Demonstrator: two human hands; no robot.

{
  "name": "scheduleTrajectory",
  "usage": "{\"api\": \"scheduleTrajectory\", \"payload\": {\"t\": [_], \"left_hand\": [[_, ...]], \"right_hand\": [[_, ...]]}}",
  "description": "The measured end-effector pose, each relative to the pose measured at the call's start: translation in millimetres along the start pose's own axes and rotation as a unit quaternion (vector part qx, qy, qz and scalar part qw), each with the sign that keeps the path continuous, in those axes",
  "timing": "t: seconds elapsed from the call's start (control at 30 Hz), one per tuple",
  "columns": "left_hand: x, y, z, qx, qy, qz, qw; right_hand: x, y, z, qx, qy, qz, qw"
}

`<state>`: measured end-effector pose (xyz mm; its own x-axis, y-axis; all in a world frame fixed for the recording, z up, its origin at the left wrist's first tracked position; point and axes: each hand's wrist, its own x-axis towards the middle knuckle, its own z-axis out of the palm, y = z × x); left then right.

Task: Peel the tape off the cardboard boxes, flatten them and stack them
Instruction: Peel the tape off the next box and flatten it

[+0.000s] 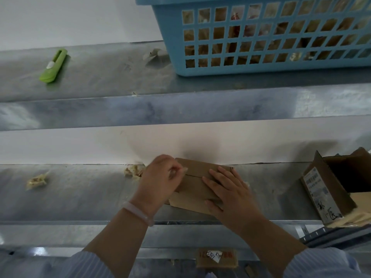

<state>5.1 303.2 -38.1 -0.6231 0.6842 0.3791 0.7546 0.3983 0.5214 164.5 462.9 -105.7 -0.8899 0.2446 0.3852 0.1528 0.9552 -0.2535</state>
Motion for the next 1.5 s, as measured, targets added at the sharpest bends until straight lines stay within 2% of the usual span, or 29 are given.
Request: {"api": "scheduleTrajectory", "payload": {"t": [0.07,0.17,0.33,0.47,0.53,0.6,0.63,0.73,0.83,0.93,1.03,1.1,1.13,1.17,1.2,1.23,1.27,1.3,1.4,1.5], "left_hand": [[-5,0,7,0.005,-0.026,-0.013,1.0],[-8,-8,12,0.037,-0.022,-0.039,0.998],[-8,-15,10,0.025,-0.028,-0.129,0.991],[-2,-15,3,0.054,-0.053,-0.125,0.989],[-2,-21,1,0.037,-0.044,-0.157,0.986],[-3,-31,3,-0.038,-0.026,-0.233,0.971],[-4,-35,4,-0.109,-0.009,-0.28,0.954],[-8,-35,6,-0.316,0.035,-0.385,0.867],[-10,-27,5,-0.409,0.082,-0.407,0.813],[-11,-23,4,-0.521,0.112,-0.424,0.732],[-14,-22,1,-0.593,0.097,-0.438,0.668],[-15,-23,-2,-0.615,0.067,-0.437,0.653],[-16,-23,-4,-0.612,0.05,-0.433,0.659],[-16,-25,-5,-0.587,0.038,-0.424,0.688],[-16,-28,-5,-0.524,0.028,-0.407,0.748],[-16,-32,-6,-0.425,0.014,-0.379,0.822],[-15,-36,-7,-0.319,-0.006,-0.349,0.881],[-15,-40,-9,-0.235,-0.029,-0.323,0.916],[-16,-45,-11,-0.106,-0.063,-0.283,0.951],[-21,-40,-14,-0.105,-0.039,-0.254,0.961]], "right_hand": [[-1,1,1,0.0,0.0,-0.004,1.0],[-1,1,2,-0.003,0.001,-0.006,1.0],[-1,-1,1,0.003,0.01,-0.005,1.0],[-1,-1,1,-0.005,0.01,-0.007,1.0],[-2,0,1,-0.001,0.011,-0.009,1.0],[-2,0,0,0.008,0.012,-0.012,1.0],[-2,1,0,0.013,0.013,-0.015,1.0],[-3,1,-1,0.019,0.013,-0.022,0.999],[-3,1,-2,0.026,0.009,-0.017,0.999],[-4,-1,-3,0.024,0.005,-0.013,1.0],[-5,-1,-5,0.026,0.009,-0.011,1.0],[-4,-1,-5,0.029,0.006,-0.013,0.999],[-4,-1,-4,0.031,0.005,-0.013,0.999],[-4,-1,-4,0.034,0.006,-0.013,0.999],[-3,0,-3,0.039,0.008,-0.012,0.999],[-4,0,-3,0.043,0.009,-0.012,0.999],[-4,1,-2,0.047,0.009,-0.012,0.999],[-5,2,-2,0.05,0.01,-0.014,0.999],[-6,4,-2,0.056,0.013,-0.021,0.998],[-5,4,-2,0.054,0.018,-0.024,0.998]]}}
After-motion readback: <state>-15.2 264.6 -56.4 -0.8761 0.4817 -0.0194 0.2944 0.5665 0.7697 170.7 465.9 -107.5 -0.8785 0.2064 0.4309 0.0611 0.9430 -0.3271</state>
